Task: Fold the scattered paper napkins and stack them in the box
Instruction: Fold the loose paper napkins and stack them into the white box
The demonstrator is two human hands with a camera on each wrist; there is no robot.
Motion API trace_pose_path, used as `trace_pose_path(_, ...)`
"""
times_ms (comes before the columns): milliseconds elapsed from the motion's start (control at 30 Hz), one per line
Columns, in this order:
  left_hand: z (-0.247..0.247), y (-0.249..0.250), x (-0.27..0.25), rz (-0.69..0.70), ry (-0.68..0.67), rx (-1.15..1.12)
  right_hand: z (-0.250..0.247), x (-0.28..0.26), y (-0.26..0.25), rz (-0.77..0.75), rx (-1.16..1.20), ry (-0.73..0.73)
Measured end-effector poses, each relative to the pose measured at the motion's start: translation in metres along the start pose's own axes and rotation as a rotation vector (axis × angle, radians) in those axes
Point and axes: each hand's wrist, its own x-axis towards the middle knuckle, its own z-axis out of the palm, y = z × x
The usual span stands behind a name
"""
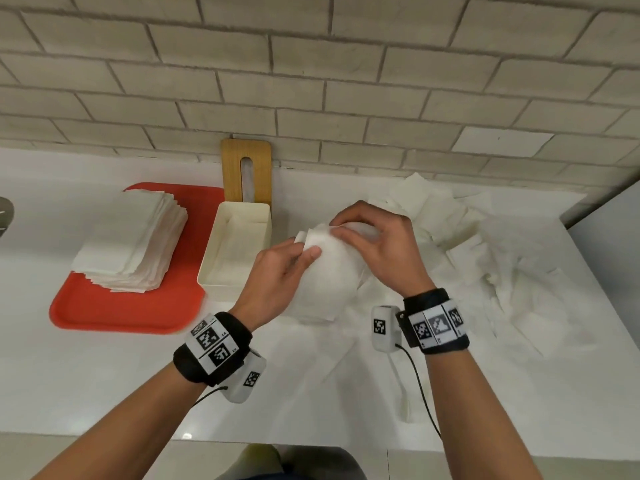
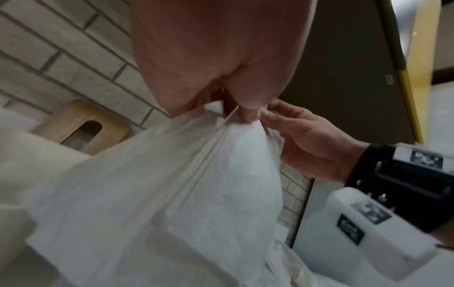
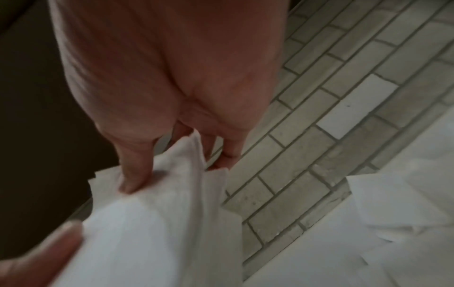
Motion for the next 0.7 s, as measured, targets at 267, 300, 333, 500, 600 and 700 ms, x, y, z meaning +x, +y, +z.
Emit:
trace_pose_path(267,0.002,0.005,0.001,-0.323,-0.017,-0.686,0.024,-0.005,0.016,0.034,0.251,0.171)
trace_pose_path(300,0.002,0.003,0.002,-0.348,-0.026,-0.703,0.029,-0.005,0.018,0.021,0.239,0.158)
trace_pose_path(333,0.001,0.002,0.002,-0.366,-0.041,-0.717,0.033,-0.004,0.019,0.009,0.226,0.142)
trace_pose_path(500,-0.013,0.001,0.002,-0.426,-0.050,-0.835,0.042,0.010,0.017,-0.041,0.197,0.107)
trace_pose_path(600,-0.023,-0.007,0.002,-0.440,-0.023,-0.877,0.054,0.019,0.012,-0.129,0.159,0.063)
trace_pose_path(700,-0.034,-0.020,0.000,-0.440,-0.001,-0.838,0.072,0.028,0.003,-0.227,0.146,0.029)
